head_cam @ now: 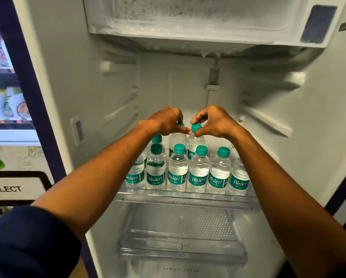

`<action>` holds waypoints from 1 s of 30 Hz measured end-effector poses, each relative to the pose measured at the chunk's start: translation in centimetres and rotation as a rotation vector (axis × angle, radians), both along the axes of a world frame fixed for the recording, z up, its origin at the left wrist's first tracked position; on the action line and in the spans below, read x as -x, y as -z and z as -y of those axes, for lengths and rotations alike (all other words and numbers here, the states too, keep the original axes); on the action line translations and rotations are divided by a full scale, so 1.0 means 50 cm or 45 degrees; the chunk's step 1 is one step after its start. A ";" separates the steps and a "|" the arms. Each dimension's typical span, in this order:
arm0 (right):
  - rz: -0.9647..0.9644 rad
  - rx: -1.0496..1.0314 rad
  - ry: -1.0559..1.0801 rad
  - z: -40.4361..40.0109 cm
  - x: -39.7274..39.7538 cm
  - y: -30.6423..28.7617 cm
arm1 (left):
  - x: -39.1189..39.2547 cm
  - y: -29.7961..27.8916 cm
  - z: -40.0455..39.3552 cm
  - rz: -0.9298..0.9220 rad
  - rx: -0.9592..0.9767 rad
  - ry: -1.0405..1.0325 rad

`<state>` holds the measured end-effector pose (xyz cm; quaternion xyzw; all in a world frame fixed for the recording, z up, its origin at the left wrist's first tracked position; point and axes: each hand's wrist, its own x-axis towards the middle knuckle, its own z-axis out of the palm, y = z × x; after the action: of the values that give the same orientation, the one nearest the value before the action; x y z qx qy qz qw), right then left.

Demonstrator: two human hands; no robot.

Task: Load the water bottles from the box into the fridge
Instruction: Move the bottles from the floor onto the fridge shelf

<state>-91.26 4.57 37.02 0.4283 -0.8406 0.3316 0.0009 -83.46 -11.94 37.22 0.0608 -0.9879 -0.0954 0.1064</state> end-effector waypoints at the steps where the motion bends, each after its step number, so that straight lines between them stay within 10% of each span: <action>1: 0.009 -0.024 0.005 0.001 0.001 0.005 | 0.003 0.008 -0.001 0.023 0.008 -0.003; 21: 0.052 -0.195 0.072 0.009 0.002 0.045 | -0.010 0.043 -0.028 0.183 0.271 -0.133; 30: -0.057 0.186 0.261 -0.013 -0.058 0.033 | -0.092 0.045 -0.033 -0.347 0.182 -0.149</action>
<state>-88.35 5.23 35.38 0.3460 -0.8534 0.3805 0.0849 -78.86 -10.28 34.98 0.0970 -0.9634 -0.0260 0.2487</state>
